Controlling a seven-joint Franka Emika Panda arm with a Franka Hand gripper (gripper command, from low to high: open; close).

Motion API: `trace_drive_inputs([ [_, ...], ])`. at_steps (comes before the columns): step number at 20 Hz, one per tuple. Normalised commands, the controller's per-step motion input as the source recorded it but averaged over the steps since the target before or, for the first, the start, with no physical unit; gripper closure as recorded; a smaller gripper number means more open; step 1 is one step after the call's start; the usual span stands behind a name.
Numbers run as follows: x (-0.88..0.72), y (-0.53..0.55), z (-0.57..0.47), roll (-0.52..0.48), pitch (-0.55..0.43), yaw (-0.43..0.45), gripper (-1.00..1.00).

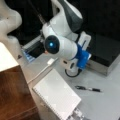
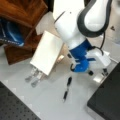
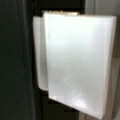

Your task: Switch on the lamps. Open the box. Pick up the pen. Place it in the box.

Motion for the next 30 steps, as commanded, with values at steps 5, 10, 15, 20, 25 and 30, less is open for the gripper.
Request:
trace_drive_inputs([
  [5,0.04,-0.09,-0.19,0.336,-0.122,-0.049,-1.0],
  [10,0.06,-0.09,-0.21,0.319,-0.07,-0.034,-1.0],
  [15,0.06,-0.07,-0.11,0.286,-0.037,-0.019,-1.0],
  [20,0.06,-0.09,-0.07,0.217,-0.031,-0.013,-1.0],
  [25,0.03,-0.12,-0.05,0.182,-0.009,-0.004,1.0],
  [30,0.0,-0.1,-0.01,0.158,0.013,-0.007,1.0],
])
